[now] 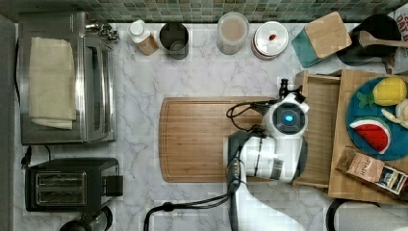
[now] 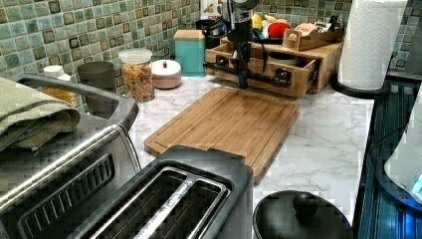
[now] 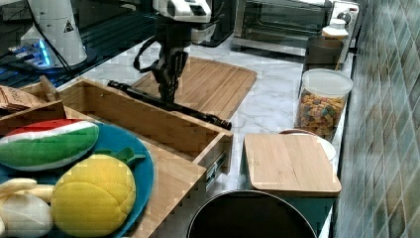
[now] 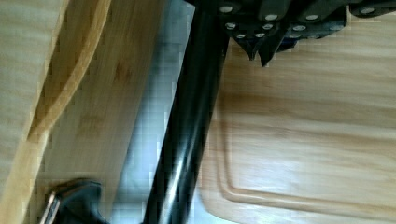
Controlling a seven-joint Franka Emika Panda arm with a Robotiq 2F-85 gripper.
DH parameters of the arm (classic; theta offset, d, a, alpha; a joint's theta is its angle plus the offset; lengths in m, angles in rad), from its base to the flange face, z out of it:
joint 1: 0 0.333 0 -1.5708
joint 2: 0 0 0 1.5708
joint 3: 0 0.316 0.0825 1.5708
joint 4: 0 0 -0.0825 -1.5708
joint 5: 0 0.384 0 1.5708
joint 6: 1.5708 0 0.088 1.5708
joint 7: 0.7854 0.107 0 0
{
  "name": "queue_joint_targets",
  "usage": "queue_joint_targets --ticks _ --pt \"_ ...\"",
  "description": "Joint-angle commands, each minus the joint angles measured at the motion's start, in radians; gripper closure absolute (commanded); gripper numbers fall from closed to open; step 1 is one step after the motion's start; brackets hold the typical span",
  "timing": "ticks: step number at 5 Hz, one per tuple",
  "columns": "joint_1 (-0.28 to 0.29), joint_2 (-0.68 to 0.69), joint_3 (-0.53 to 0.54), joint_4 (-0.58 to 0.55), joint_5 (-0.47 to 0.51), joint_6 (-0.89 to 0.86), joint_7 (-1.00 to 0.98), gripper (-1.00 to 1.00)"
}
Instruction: Close the drawer.
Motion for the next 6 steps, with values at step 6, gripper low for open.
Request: queue_joint_targets --ticks 6 --pt "-0.176 0.02 -0.208 0.216 -0.11 -0.035 0.036 1.0"
